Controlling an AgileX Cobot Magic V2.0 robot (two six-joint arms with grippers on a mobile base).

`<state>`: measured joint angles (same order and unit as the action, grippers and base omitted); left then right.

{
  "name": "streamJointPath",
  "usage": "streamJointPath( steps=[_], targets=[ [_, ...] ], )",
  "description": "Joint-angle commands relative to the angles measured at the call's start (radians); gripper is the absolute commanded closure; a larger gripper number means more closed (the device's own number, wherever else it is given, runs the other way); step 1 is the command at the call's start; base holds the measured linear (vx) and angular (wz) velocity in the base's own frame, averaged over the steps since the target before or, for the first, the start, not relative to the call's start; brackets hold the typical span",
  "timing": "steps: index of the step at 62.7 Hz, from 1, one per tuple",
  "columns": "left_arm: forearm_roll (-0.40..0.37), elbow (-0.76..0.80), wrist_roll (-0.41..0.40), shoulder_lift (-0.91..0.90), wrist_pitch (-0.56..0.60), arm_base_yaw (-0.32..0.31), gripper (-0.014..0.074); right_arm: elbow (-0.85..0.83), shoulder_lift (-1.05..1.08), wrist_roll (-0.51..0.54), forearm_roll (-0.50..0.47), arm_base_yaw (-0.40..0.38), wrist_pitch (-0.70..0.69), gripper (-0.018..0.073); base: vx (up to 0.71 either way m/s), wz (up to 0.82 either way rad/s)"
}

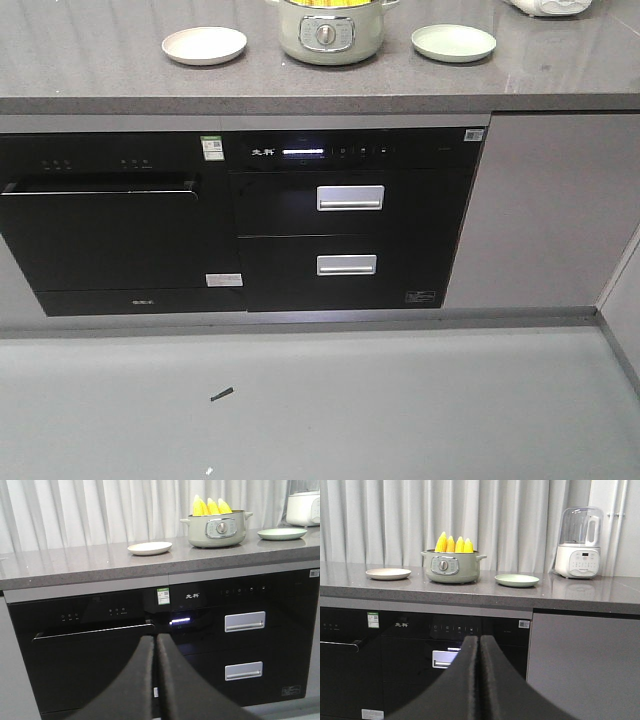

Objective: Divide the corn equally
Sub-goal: 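Continue driving forward until the pot and plates are within reach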

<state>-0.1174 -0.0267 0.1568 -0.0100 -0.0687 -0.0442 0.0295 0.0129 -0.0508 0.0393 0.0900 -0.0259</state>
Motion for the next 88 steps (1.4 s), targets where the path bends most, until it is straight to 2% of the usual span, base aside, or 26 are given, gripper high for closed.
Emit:
streamJointPath(
  steps=[1,88],
  targets=[
    [-0.002,-0.003,-0.009,-0.017,0.069,0.001,0.0603,0.008,0.005,0.003,0.008,0.0,-0.079,0.0564,0.09,-0.04],
    [-0.002,-0.003,-0.009,-0.017,0.069,0.001,0.0603,0.008,0.005,0.003,0.008,0.0,-0.079,0.0564,0.11,-0.01]
  ],
)
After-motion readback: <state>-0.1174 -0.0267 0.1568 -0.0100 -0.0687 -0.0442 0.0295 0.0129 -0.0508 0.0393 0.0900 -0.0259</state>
